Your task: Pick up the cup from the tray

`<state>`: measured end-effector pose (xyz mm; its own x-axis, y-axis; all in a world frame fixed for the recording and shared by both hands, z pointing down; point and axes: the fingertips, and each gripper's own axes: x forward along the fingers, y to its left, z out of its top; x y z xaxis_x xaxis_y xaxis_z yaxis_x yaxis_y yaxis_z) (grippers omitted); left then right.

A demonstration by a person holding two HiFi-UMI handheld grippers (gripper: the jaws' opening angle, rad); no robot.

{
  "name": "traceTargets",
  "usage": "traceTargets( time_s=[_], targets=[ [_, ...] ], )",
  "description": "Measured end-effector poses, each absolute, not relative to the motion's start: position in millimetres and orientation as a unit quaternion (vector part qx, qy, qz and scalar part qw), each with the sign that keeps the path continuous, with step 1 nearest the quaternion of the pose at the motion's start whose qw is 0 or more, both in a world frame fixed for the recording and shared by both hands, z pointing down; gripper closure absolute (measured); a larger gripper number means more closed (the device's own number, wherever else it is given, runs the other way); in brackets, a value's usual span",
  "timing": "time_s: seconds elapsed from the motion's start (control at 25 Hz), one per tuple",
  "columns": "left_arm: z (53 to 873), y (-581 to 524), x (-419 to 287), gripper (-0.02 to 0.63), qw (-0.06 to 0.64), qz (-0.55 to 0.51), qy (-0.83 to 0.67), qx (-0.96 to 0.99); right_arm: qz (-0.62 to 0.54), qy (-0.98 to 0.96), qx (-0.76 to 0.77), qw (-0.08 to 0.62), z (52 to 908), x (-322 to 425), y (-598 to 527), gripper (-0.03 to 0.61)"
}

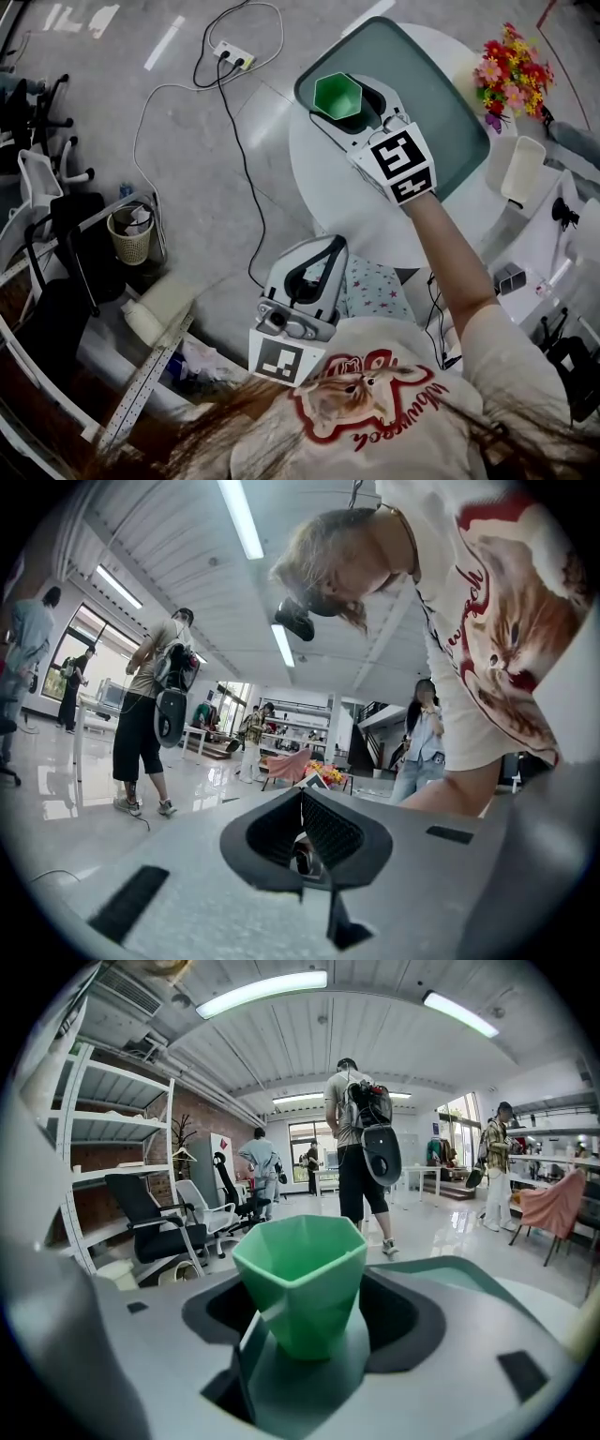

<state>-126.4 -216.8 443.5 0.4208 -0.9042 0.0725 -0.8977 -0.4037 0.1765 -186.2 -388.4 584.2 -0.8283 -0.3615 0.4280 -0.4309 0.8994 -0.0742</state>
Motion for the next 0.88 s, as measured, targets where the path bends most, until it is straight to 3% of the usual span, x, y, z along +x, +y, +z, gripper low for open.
traceTargets(
  time_s=[0.48, 0.88],
  targets=[
    [451.7, -210.8, -134.4, 0.6, 0.094, -0.008, -0.536, 0.839, 0.068, -0.942, 0.239, 0.227, 593.4, -193.4, -402.4, 0.275],
    [439.3, -215.1, -136.0, 0.598, 0.086, -0.009, -0.527, 0.846, 0.068, -0.938, 0.302, 0.158, 539.0, -163.9, -404.7, 0.275]
  ],
)
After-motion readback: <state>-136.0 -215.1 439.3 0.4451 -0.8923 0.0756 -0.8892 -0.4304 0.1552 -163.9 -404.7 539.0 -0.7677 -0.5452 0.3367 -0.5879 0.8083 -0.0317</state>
